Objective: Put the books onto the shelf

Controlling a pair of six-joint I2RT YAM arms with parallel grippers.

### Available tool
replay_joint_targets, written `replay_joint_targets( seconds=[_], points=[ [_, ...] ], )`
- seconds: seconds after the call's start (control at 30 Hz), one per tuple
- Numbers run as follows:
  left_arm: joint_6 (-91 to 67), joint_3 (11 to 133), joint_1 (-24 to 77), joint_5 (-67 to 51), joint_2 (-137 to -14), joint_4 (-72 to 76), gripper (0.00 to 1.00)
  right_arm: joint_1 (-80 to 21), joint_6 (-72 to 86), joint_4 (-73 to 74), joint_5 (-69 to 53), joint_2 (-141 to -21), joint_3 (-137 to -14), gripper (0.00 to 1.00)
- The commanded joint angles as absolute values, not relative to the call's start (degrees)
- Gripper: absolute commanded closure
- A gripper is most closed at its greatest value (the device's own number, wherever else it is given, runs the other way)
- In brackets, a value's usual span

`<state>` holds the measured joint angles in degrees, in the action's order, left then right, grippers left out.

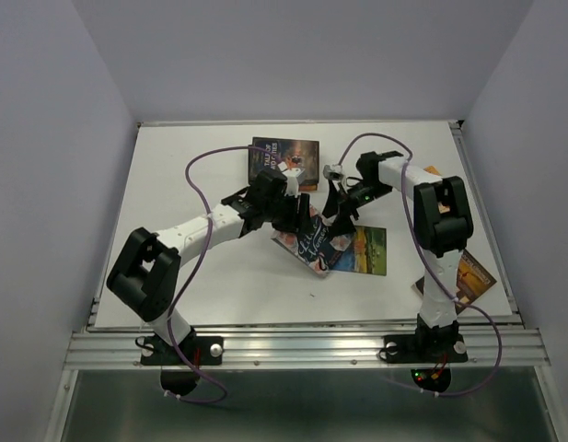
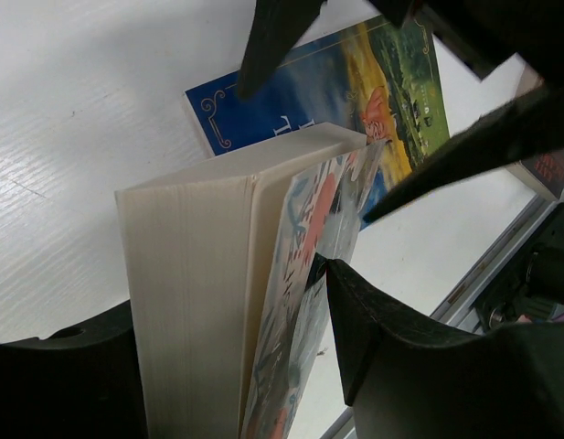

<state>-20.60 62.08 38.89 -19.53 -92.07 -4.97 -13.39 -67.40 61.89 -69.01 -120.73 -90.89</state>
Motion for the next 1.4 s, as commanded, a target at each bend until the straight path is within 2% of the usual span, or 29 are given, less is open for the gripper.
replay_joint_targets(
  seconds=[0.0,0.2,0.23,0.3,0.33,0.4,0.5,0.53,0.6,0.63,0.67,0.7,0.73,0.77,0.8,0.87,0.93,0.97,1.0,1.07,1.27,1.37],
  points=[
    [-19.4,65.1,38.6,-17.6,-90.3,-2.3,1.00,-16.7,-81.9,79.6,-74.4,-122.2,-91.5,0.00],
    [-20.1,65.0,38.3,-16.5,-90.2,-1.7,1.00,-18.9,-82.7,79.7,-78.7,-120.9,-89.7,0.00],
    [-20.1,65.0,38.3,-16.5,-90.3,-1.6,1.00,-18.9,-82.8,79.6,-79.6,-120.7,-89.5,0.06],
    [-20.3,65.1,38.2,-16.3,-90.2,-1.7,1.00,-18.9,-81.6,79.6,-80.9,-120.8,-90.0,0.30],
    [-20.2,65.0,38.0,-16.1,-90.1,-1.6,1.00,-18.9,-79.6,79.6,-80.9,-120.8,-91.2,0.61],
    [-20.9,65.4,37.4,-16.0,-89.2,-1.7,1.00,-18.9,-78.0,79.6,-80.2,-120.8,-92.5,0.84],
    [-21.8,65.4,35.5,-16.2,-87.5,-1.9,1.00,-18.9,-75.4,77.3,-78.8,-119.7,-93.2,0.93],
    [-21.6,65.4,35.2,-16.0,-86.0,-1.9,1.00,-18.9,-71.1,75.3,-78.2,-118.7,-93.1,0.99],
    [-21.3,65.0,34.4,-15.3,-83.4,-2.1,1.00,-18.9,-59.7,61.3,-75.0,-116.8,-91.3,0.99],
    [-21.3,65.0,34.1,-15.0,-82.7,-2.6,1.00,-18.9,-43.6,53.7,-72.5,-115.4,-89.7,0.99],
    [-21.4,65.3,33.9,-13.3,-81.9,-3.6,0.96,-18.9,-36.5,46.8,-69.2,-111.8,-87.9,0.99],
    [-21.4,65.6,33.5,-12.6,-80.4,-4.4,0.92,-19.4,-30.2,35.0,-59.7,-109.8,-84.3,0.99],
    [-21.5,65.6,33.2,-11.9,-79.6,-5.7,0.85,-19.4,-26.5,31.7,-55.6,-107.9,-83.2,0.99],
    [-21.7,65.5,33.0,-9.8,-78.8,-6.3,0.78,-19.4,-24.3,30.5,-53.3,-105.4,-82.9,0.99],
    [-21.9,65.4,32.3,-9.0,-77.1,-6.7,0.64,-19.4,-23.8,30.5,-50.5,-104.6,-83.7,0.99],
    [-22.4,65.6,31.6,-6.3,-75.4,-8.6,0.48,-19.4,-21.8,30.8,-49.0,-102.9,-84.9,0.99],
    [-22.6,65.7,30.5,-4.8,-72.9,-10.5,0.43,-19.4,-20.5,31.5,-46.5,-102.1,-87.0,0.99],
    [-23.0,65.7,30.2,-3.0,-71.9,-11.2,0.28,-19.4,-21.6,33.6,-45.9,-102.0,-88.1,0.99],
    [-22.9,65.6,30.0,-2.0,-70.0,-12.3,0.01,-19.4,-22.8,34.3,-45.3,-101.9,-89.2,0.99],
    [-23.1,65.6,29.4,-0.6,-68.0,-13.7,0.01,-19.4,-24.9,36.4,-43.5,-102.3,-92.7,0.99],
    [-25.3,66.4,27.7,14.8,-59.7,-21.3,0.01,-19.4,-29.2,44.6,-35.9,-107.1,-101.9,0.99],
    [-25.8,65.4,27.0,16.1,-55.2,-21.8,0.01,-19.4,-33.4,52.6,-39.8,-112.5,-114.6,0.99]
  ],
)
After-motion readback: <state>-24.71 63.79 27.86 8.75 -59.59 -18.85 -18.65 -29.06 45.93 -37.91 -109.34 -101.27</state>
